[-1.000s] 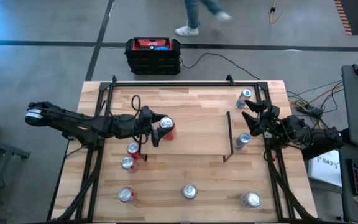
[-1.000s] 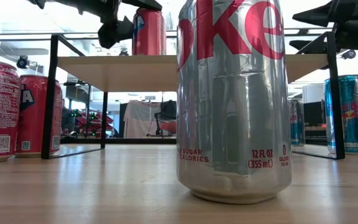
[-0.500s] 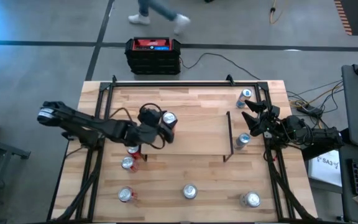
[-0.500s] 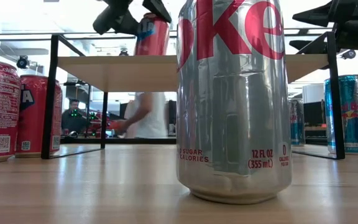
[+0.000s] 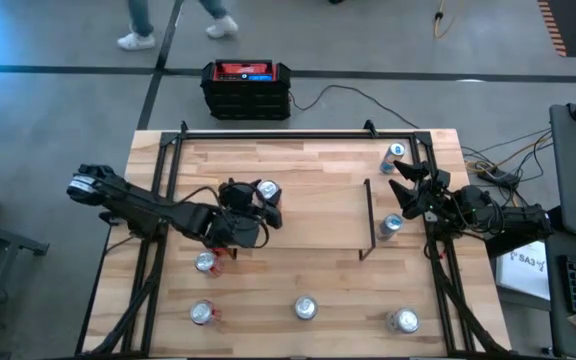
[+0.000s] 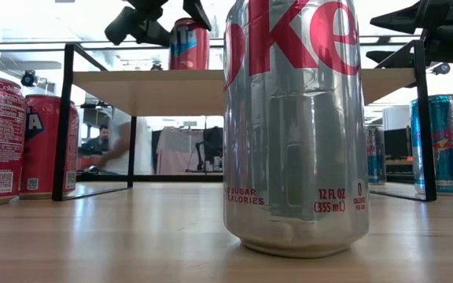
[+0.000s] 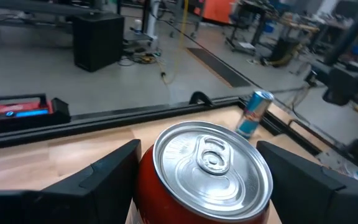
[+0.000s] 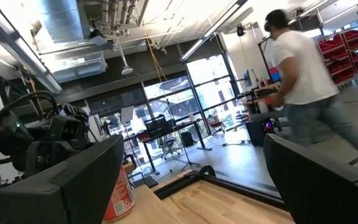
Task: Place canned beverage on shelf
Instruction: Put the top red soda can on the shelf
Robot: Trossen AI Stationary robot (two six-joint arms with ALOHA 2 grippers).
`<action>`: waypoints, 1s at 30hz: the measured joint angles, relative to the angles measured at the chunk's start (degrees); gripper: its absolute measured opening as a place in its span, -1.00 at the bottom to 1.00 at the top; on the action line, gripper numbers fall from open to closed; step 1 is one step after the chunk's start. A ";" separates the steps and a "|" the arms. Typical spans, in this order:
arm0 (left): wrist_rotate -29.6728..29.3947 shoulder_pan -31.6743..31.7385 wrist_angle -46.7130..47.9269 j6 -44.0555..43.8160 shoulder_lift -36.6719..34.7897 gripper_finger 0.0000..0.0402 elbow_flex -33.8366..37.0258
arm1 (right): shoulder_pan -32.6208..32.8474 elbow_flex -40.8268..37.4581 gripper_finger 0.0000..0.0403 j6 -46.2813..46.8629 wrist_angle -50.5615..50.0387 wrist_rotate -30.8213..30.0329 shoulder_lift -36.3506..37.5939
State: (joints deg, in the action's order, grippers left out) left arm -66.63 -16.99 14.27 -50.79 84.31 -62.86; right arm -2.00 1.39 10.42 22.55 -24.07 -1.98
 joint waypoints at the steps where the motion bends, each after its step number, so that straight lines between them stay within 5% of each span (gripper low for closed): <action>1: -0.73 -0.20 0.18 -0.96 0.12 0.43 0.01 | -0.01 -0.01 0.84 0.00 0.00 0.00 0.00; 14: -3.87 -1.04 -0.16 -4.76 1.16 0.45 0.01 | 0.00 0.00 0.84 0.00 0.00 0.00 0.00; 30: -2.21 -3.94 0.02 -0.71 1.10 0.90 -1.73 | -0.01 -0.01 0.84 -0.05 0.00 0.01 0.00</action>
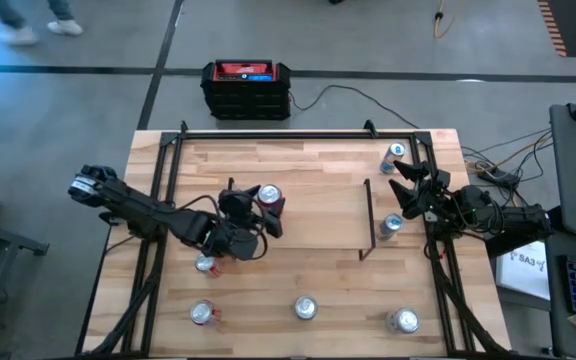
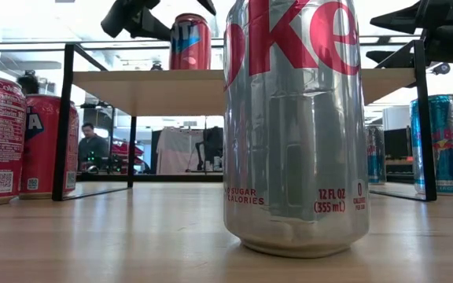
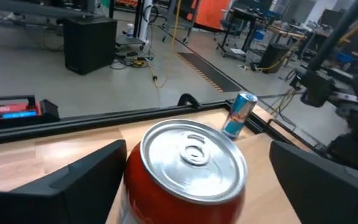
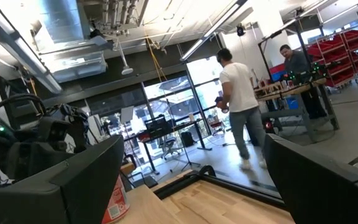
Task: Place canned beverage on shelf
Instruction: Put the top red soda can on the shelf
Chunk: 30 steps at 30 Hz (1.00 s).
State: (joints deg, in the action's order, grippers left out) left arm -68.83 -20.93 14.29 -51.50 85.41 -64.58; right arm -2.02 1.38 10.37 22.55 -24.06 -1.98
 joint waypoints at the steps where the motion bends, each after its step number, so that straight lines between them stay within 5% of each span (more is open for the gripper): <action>1: 0.31 -0.31 0.18 1.48 -0.08 0.93 -0.24 | 0.02 0.01 0.84 0.03 0.00 -0.01 0.00; 9: 3.34 -2.14 0.09 16.10 -1.68 0.99 -1.63 | 0.02 0.01 0.84 0.01 0.00 -0.02 0.00; 19: 2.66 -2.19 3.48 23.43 -3.11 0.99 1.78 | 0.01 0.00 0.84 0.03 -0.02 0.00 0.00; 24: 4.67 -2.16 -2.27 27.03 -6.67 0.99 5.95 | 0.01 0.00 0.84 0.06 0.00 -0.02 0.00; 30: 14.89 -1.18 -20.10 39.42 -12.68 0.99 16.21 | 0.00 0.01 0.84 0.02 -0.01 -0.01 0.00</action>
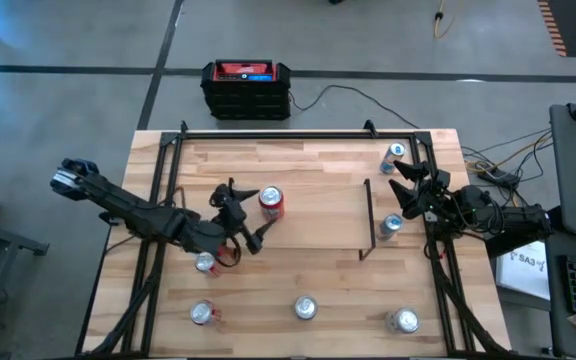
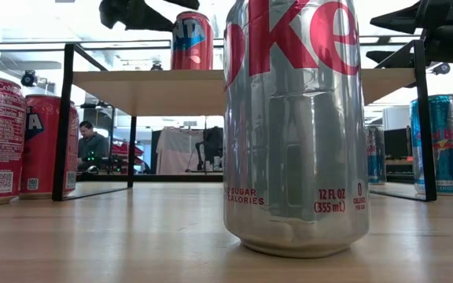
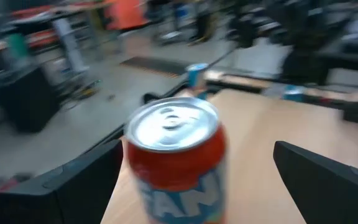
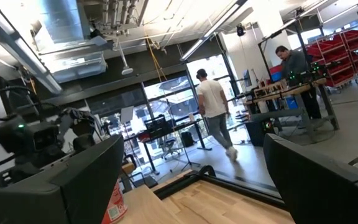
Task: Place canned beverage on shelf
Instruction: Put the top red soda can on the shelf
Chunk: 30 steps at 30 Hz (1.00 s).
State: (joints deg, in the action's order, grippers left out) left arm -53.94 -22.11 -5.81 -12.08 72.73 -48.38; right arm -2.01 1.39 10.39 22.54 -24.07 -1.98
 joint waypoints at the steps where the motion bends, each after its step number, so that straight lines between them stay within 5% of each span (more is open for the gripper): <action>1: 2.45 0.56 -3.64 2.59 -1.05 0.99 2.08 | 0.00 0.00 0.84 -0.02 -0.01 0.01 0.00; 9: 16.98 6.85 -23.72 15.50 -7.20 0.99 14.71 | 0.00 0.00 0.84 0.02 -0.01 -0.01 0.00; 24: 36.34 18.49 -25.12 16.01 -6.52 0.99 15.26 | -0.01 0.00 0.84 -0.02 -0.01 0.01 0.00; 30: 39.12 20.53 -25.13 14.01 -4.70 0.99 14.52 | 0.01 0.00 0.84 -0.02 0.00 -0.01 0.00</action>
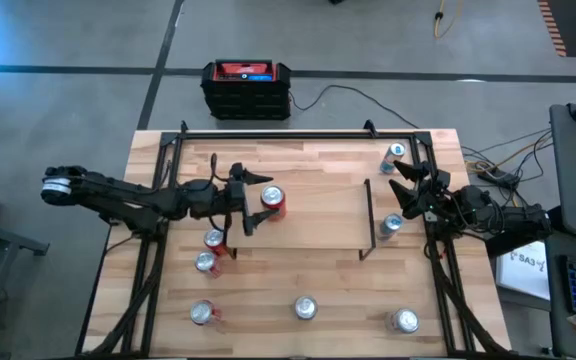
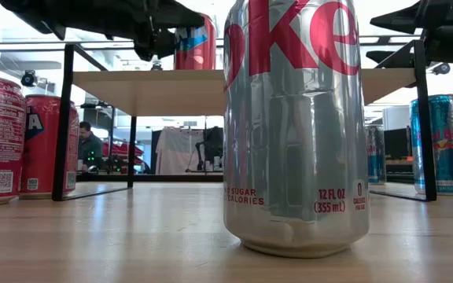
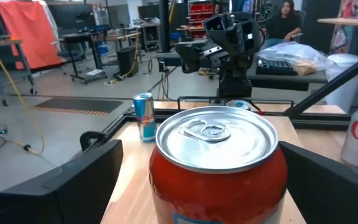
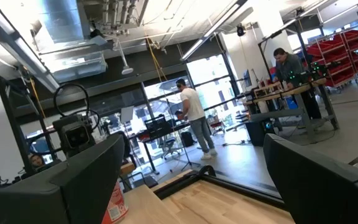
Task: Place canned beverage on shelf
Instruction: Put the top red soda can on the shelf
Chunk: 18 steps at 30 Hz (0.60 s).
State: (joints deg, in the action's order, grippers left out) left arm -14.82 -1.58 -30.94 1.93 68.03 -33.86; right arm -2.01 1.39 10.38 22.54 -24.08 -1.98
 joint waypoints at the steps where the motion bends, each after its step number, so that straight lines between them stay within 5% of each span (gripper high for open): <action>1: -0.01 0.18 0.02 -1.07 0.30 0.99 -0.14 | 0.01 -0.01 0.84 0.04 0.01 0.01 0.00; 7: -0.14 0.34 0.04 -5.82 2.23 0.91 -1.10 | -0.02 0.00 0.84 0.02 -0.01 0.02 0.00; 18: -3.31 0.28 -0.25 -9.33 4.55 0.44 -2.17 | 0.00 0.00 0.84 -0.01 -0.01 0.00 0.00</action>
State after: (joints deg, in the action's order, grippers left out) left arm -18.13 -1.30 -31.19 -7.40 72.58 -36.03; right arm -2.00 1.39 10.37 22.53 -24.07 -1.98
